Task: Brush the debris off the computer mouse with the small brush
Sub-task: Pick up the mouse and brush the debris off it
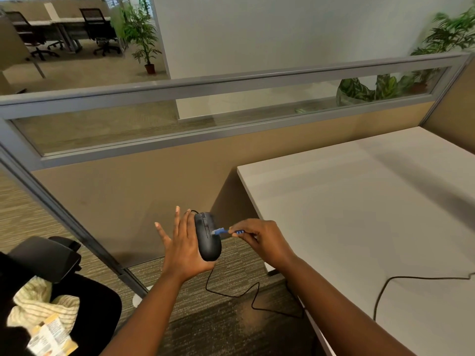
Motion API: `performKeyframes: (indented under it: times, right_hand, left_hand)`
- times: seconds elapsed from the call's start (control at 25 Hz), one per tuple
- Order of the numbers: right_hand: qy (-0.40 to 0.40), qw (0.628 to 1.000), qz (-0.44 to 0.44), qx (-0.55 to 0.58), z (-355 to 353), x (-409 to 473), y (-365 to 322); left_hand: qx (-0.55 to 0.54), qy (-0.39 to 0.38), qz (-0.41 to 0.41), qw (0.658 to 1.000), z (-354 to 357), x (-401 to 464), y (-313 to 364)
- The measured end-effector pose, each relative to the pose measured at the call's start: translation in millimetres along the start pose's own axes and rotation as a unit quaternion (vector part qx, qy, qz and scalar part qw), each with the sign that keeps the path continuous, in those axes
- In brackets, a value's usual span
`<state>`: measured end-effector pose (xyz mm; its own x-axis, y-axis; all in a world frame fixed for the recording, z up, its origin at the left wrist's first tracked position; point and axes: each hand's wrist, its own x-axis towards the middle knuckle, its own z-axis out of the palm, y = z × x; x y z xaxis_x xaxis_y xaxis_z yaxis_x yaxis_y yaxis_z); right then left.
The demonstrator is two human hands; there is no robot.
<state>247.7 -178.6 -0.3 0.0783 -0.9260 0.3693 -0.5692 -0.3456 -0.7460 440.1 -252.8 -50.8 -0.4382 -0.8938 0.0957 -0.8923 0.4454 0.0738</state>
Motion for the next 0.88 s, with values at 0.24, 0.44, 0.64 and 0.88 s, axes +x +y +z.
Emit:
performKeyframes:
  times: [0.24,0.44,0.64,0.88]
  right_hand:
    - [-0.014,1.000,-0.001,0.011,5.9,1.8,-2.7]
    - [-0.005,0.999,0.046,0.024,-3.5,0.2,0.7]
    - [-0.015,0.998,0.033,0.044,3.6,4.3,-6.2]
    - [0.024,0.997,0.075,0.018,-3.6,0.8,2.3]
  left_hand:
    - [0.001,0.005,0.009,1.000,-0.9,0.3,2.5]
    - [0.006,0.004,0.004,1.000,-2.5,0.7,-2.5]
    - [0.002,0.002,0.013,1.000,-0.9,1.5,2.2]
    - [-0.013,0.006,0.009,1.000,-2.4,1.4,0.8]
